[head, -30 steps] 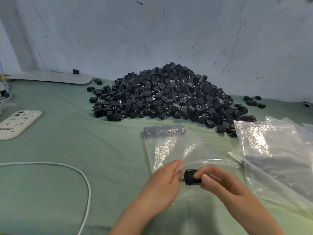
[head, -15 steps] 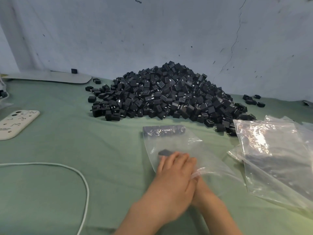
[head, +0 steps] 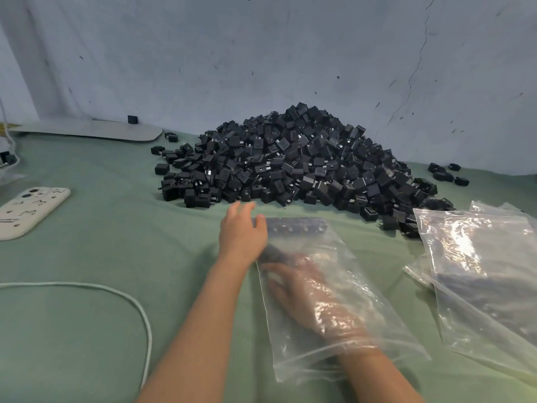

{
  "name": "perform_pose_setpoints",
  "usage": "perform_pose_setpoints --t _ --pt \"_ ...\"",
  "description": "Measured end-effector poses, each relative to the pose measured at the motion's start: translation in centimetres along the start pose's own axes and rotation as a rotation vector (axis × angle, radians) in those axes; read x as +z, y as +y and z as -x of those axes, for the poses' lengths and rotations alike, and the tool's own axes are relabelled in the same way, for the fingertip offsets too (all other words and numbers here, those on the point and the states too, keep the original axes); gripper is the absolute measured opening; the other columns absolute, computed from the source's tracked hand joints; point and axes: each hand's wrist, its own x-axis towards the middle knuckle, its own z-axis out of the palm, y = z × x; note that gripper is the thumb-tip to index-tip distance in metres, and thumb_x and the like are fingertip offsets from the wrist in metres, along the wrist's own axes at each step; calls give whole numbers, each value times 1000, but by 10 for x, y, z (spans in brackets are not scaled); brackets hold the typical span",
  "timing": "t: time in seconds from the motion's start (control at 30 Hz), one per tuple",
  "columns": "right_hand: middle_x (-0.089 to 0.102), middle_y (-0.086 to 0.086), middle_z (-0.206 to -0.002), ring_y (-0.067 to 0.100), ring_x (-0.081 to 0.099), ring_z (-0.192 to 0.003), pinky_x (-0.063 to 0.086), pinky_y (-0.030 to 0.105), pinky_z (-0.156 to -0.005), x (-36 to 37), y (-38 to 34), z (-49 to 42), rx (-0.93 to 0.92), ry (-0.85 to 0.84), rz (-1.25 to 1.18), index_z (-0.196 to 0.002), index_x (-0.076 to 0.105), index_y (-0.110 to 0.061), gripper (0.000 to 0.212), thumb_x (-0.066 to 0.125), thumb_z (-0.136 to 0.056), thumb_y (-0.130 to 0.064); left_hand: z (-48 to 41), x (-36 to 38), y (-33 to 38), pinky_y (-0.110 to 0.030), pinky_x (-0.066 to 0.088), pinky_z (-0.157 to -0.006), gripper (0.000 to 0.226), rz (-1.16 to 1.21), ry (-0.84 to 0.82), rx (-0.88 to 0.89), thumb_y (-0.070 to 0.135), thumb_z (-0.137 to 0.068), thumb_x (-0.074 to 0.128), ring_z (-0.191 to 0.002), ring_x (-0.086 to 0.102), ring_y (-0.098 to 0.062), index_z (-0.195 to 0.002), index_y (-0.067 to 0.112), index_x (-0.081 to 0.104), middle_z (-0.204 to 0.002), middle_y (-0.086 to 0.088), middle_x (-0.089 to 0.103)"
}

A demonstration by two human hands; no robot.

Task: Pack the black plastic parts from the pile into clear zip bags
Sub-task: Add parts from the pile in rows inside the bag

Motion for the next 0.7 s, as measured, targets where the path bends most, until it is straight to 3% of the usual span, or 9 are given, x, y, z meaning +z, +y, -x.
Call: perform_pose_setpoints --t 0.1,0.27,0.4,0.47,0.57,0.63,0.7 --pt "58 13 -120 24 46 -91 42 40 -89 10 7 -10 -13 34 62 -137 46 -36 41 43 -96 -37 -14 23 -25 -36 19 -114 40 -108 19 -111 28 -98 40 -139 25 -29 -138 23 48 -153 -13 25" --pt "46 -3 -127 12 43 -116 33 28 -100 28 13 -41 5 142 22 -131 49 -44 39 38 -94 -38 -18 34 -39 -39 15 -116 39 -215 -19 -71 39 -97 39 -140 23 -26 -135 33 50 -152 -8 29" --pt "54 0 -113 19 45 -109 36 32 -95 42 15 -46 -56 281 -77 -112 62 -41 39 33 -85 -39 -18 33 -45 -39 16 -115 48 -233 -75 -47 47 -95 40 -140 23 -25 -140 31 42 -151 -9 32" --pt "58 -3 -118 16 45 -114 34 37 -102 42 20 -46 -115 331 -43 -112 64 -38 33 42 -88 -33 -19 33 -45 -41 17 -115 54 -246 -98 -44 52 -92 42 -140 24 -25 -142 32 39 -151 -7 33" --pt "52 2 -132 25 42 -124 34 44 -106 41 26 -45 -109 260 14 -122 61 -34 33 48 -92 -32 -20 32 -44 -41 18 -115 60 -246 -122 -47 56 -89 44 -140 25 -24 -143 31 36 -150 -4 34" --pt "54 2 -129 13 42 -123 32 33 -106 42 24 -43 -158 299 -65 -122 64 -26 32 50 -93 -24 -19 31 -44 -40 17 -116 61 -249 -127 -44 56 -89 45 -140 24 -23 -144 31 35 -150 -3 34" --pt "62 8 -115 -8 46 -104 34 14 -96 39 12 -40 -209 287 -319 -115 67 -6 29 49 -91 -6 -18 31 -45 -39 18 -115 61 -257 -125 -33 54 -89 45 -139 26 -23 -144 31 34 -149 -1 36"
